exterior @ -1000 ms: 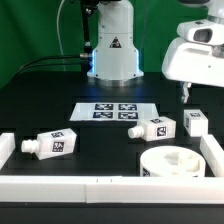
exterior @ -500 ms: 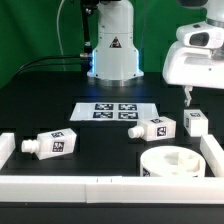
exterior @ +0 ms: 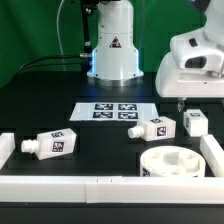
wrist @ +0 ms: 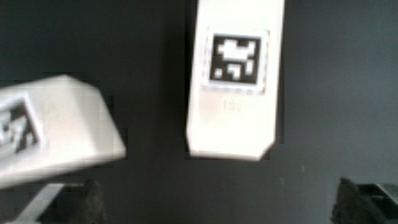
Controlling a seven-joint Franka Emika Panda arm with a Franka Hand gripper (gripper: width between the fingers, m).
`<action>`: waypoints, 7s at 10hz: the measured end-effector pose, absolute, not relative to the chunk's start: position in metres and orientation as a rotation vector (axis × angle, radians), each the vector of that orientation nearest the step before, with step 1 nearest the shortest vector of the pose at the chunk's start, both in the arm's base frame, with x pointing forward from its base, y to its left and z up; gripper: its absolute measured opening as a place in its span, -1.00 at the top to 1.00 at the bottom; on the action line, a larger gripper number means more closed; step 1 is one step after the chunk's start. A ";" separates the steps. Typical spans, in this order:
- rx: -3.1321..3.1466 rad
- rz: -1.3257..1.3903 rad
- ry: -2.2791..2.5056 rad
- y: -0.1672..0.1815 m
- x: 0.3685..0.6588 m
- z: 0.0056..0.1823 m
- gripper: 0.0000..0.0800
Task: Assemble stool
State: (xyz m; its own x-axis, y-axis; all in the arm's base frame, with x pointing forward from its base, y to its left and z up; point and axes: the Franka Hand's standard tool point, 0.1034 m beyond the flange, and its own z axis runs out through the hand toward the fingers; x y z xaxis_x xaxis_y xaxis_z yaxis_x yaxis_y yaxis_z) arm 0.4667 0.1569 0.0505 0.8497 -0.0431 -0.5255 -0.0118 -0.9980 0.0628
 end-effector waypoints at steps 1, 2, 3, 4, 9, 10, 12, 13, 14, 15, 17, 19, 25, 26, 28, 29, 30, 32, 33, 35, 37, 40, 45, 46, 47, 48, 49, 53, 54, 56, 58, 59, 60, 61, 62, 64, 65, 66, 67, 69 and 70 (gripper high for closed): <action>2.902 -1.027 -0.089 0.160 0.460 0.051 -0.62; 2.844 -1.183 -0.120 0.163 0.458 0.052 -0.62; 2.821 -1.230 -0.117 0.164 0.461 0.048 -0.62; 2.800 -1.269 -0.113 0.162 0.459 0.047 -0.62; 2.770 -1.360 -0.210 0.157 0.455 0.035 -0.62; 2.771 -1.360 -0.208 0.157 0.455 0.035 -0.62; 2.763 -1.413 -0.269 0.156 0.449 0.025 -0.62; 2.739 -1.430 -0.300 0.155 0.445 0.019 -0.62; 2.722 -1.444 -0.314 0.155 0.442 0.016 -0.62; 2.715 -1.461 -0.327 0.152 0.439 0.011 -0.62; 2.711 -1.466 -0.325 0.151 0.438 0.008 -0.62; 2.710 -1.467 -0.325 0.151 0.437 0.008 0.09; 2.889 -1.254 -0.185 0.137 0.485 0.097 0.15; 2.943 -1.126 -0.094 0.137 0.491 0.108 0.15; 3.016 -0.942 -0.114 0.142 0.494 0.100 0.15; 3.066 -0.829 -0.093 0.142 0.499 0.102 0.15; 3.116 -0.740 -0.002 0.132 0.512 0.109 0.15; 3.177 -0.485 0.106 0.117 0.551 0.141 0.15; 3.193 -0.359 0.108 0.117 0.551 0.146 0.15; 3.219 -0.128 0.097 0.118 0.555 0.142 0.15; 3.210 0.072 0.170 0.110 0.565 0.128 0.15; 3.158 0.331 0.338 0.081 0.623 0.144 0.15; 3.064 0.548 0.467 0.075 0.635 0.133 0.15; 3.033 0.487 0.565 0.075 0.648 0.130 0.15; 3.003 0.492 0.653 0.077 0.653 0.120 0.15; 3.001 0.506 0.658 0.078 0.648 0.115 0.15; 3.002 0.500 0.657 0.077 0.647 0.114 0.15; 3.011 0.446 0.650 0.073 0.652 0.109 0.15; 3.013 0.439 0.645 0.071 0.656 0.108 0.15; 3.015 0.434 0.639 0.068 0.656 0.102 0.15; 3.019 0.421 0.637 0.066 0.654 0.095 0.15; 3.020 0.413 0.639 0.067 0.651 0.091 0.15; 3.022 0.406 0.641 0.068 0.648 0.089 0.15; 3.024 0.400 0.643 0.069 0.646 0.087 0.15; 3.027 0.387 0.650 0.072 0.641 0.083 0.15; 3.029 0.371 0.655 0.074 0.637 0.078 0.15; 3.030 0.365 0.655 0.073 0.636 0.074 0.15; 3.029 0.371 0.656 0.074 0.636 0.071 0.15; 3.026 0.393 0.656 0.074 0.637 0.071 0.15; 3.018 0.433 0.655 0.075 0.638 0.070 0.15; 3.018 0.431 0.655 0.074 0.638 0.070 -0.04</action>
Offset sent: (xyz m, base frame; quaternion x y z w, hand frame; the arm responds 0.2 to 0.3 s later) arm 0.0000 0.0000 0.0000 0.0000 -0.1296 0.0000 0.9916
